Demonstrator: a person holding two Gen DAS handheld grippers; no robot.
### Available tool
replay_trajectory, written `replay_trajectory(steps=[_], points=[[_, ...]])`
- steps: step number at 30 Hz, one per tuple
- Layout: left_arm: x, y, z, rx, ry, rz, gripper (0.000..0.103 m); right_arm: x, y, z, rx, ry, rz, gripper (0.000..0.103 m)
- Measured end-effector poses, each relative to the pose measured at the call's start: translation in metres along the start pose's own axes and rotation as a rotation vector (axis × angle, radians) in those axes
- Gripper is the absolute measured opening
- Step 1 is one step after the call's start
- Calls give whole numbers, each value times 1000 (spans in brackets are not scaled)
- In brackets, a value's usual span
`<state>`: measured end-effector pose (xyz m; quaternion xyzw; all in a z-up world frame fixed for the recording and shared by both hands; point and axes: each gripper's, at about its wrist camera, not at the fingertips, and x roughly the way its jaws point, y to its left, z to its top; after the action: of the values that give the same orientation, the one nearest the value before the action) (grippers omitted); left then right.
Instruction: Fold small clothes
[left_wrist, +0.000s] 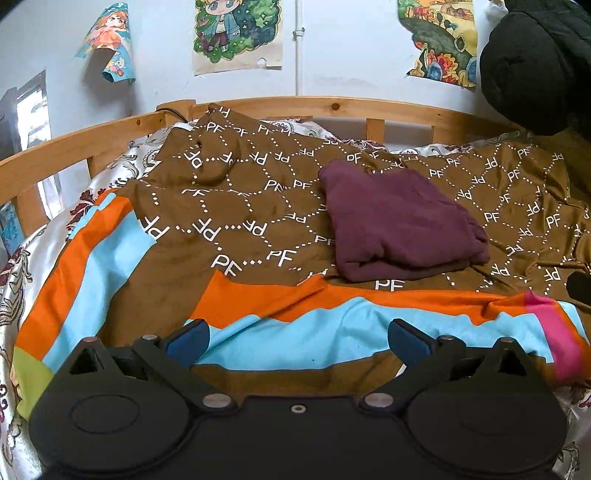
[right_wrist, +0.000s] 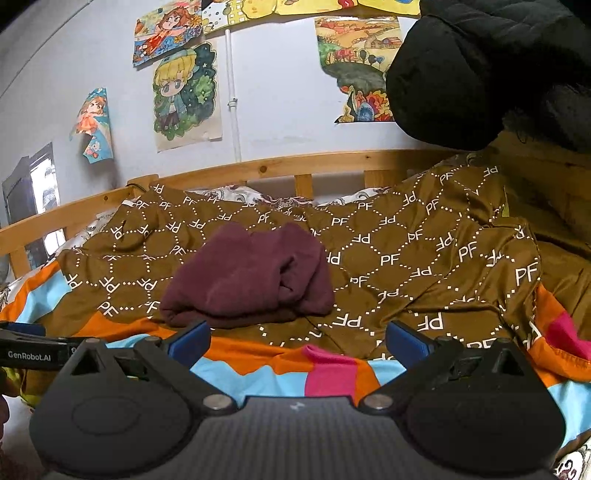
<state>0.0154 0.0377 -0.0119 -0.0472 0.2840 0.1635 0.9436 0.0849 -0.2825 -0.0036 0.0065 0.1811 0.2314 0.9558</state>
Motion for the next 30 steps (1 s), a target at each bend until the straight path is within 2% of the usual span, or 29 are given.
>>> replay_trajectory(steps=[30], points=[[2, 0, 0, -2, 11, -5, 102, 1, 1, 0, 8, 7, -5, 103]])
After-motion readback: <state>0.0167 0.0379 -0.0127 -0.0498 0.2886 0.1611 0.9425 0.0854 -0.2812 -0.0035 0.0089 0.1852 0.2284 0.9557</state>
